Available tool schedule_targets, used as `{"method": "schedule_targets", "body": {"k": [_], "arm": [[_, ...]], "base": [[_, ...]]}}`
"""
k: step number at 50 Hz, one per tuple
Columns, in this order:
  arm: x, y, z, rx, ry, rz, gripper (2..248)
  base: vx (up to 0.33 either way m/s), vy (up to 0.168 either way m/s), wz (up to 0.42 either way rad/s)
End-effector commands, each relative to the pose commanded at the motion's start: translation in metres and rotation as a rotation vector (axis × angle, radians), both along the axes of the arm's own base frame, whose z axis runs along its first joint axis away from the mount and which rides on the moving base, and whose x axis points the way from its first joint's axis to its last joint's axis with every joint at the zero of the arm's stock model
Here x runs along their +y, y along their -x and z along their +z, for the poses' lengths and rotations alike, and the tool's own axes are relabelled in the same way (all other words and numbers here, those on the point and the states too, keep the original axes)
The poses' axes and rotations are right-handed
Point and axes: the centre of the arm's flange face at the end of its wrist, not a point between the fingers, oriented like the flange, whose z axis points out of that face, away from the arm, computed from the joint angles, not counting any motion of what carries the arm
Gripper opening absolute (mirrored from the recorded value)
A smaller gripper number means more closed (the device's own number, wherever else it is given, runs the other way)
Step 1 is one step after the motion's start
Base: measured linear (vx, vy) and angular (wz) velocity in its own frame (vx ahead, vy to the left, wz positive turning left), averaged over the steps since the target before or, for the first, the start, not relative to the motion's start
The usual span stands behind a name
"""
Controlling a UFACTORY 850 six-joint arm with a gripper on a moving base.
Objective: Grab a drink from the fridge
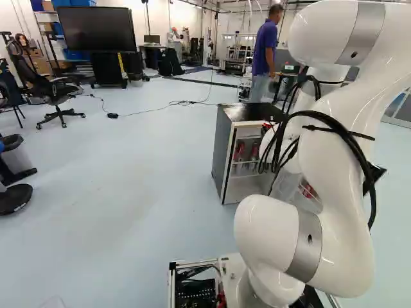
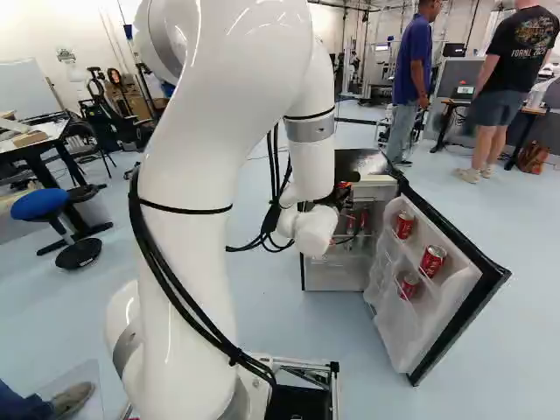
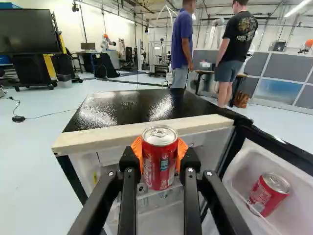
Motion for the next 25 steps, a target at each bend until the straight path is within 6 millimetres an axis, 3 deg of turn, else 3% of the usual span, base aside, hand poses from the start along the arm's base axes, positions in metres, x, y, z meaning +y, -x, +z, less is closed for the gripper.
{"method": "schedule_targets", "body": {"k": [25], "arm": [[0.000,-0.001,0.023,-0.006,0.020,0.000,90]], "base": [[0.000,0.000,0.000]]}}
